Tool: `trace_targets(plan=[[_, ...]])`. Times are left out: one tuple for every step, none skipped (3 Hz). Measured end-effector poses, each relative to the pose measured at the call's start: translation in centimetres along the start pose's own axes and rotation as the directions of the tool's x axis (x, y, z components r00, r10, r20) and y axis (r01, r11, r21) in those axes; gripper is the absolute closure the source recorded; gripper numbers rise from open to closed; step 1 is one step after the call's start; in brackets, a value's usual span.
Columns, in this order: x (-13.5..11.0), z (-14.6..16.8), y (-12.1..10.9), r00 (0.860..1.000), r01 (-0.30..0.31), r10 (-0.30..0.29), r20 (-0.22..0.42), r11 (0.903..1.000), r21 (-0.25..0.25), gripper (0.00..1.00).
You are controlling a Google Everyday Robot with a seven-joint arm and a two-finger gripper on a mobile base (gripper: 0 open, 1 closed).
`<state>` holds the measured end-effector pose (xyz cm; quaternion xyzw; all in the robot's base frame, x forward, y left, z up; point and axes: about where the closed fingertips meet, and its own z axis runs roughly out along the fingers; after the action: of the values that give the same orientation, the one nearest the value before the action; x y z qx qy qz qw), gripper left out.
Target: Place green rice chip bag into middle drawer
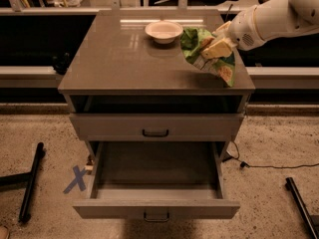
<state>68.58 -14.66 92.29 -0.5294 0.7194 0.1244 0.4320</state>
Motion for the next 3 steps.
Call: trace_targets(plan=[[0.0, 0.0, 0.0, 1.000, 0.000, 0.000, 0.000, 1.0000, 0.000, 1.00], [0.3, -1.2, 2.1, 1.000, 0.017, -0.016, 0.022, 0.9989, -0.044, 1.00], [0.6, -4.4, 6.3, 0.998, 0.039, -0.034, 0.056, 0.9940, -0.102, 1.00]])
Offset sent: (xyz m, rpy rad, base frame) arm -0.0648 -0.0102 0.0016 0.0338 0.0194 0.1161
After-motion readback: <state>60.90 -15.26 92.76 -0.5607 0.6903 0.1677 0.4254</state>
